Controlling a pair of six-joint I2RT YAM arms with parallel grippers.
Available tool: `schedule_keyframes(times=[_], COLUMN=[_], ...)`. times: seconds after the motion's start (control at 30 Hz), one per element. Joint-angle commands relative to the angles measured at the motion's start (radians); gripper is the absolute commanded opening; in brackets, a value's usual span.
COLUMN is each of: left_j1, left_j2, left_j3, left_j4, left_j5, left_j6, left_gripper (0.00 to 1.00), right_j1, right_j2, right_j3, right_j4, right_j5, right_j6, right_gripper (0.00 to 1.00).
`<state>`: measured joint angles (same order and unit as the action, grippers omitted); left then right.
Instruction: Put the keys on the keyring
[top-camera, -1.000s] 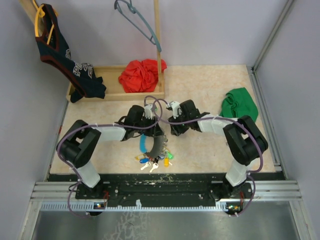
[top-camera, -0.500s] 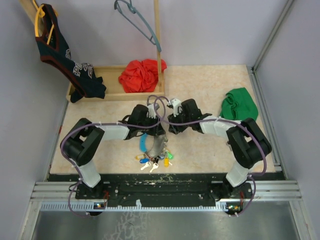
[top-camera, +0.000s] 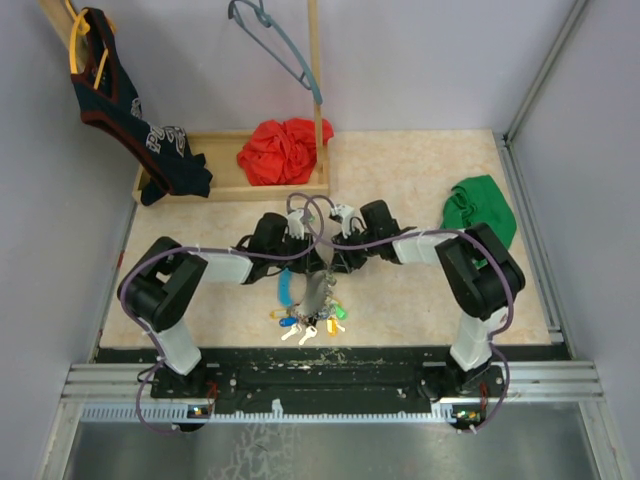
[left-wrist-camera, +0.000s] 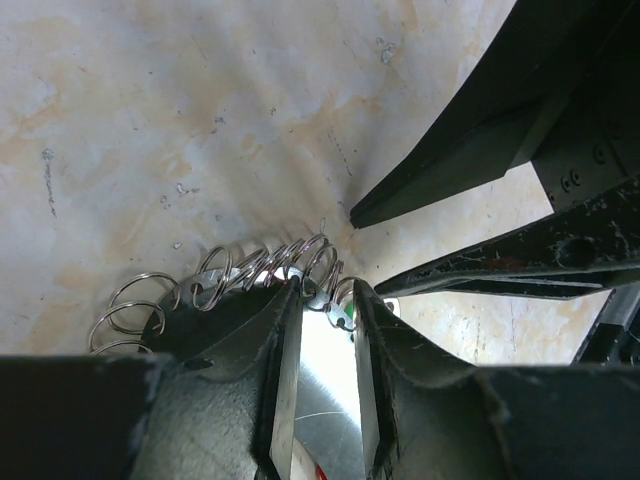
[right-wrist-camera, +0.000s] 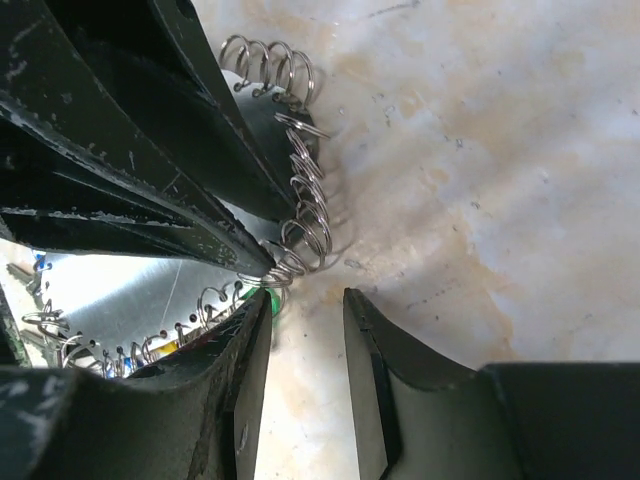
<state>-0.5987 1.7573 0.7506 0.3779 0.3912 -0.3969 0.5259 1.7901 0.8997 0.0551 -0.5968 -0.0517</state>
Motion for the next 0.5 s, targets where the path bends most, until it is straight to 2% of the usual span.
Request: schedule_keyframes(times=[0.0, 0.23, 0.47], left_j1=[0.022, 0.042, 0.053], left_j2=[-0.003, -0.002, 0.008], left_j3=[-0.043, -0.067, -0.073], left_j4=[0.051, 0.082, 0.102], left_j5=[0.052, 0.075, 0.089], left_j6=[-0.027, -0.038, -0.046], left_gripper=[0.33, 0.33, 0.3], right_j1=[-0.011, -0.02, -0.019], right_j2=[0.043, 0.086, 0.112], right_j3=[0.051, 0.066, 0.08], right_j4=[0.063, 0.083, 0.059], right_j5=[-0.092, -0.148, -0.24], right_j6=[-0.003, -0.002, -0.041], right_gripper=[0.35, 0.3, 0.3])
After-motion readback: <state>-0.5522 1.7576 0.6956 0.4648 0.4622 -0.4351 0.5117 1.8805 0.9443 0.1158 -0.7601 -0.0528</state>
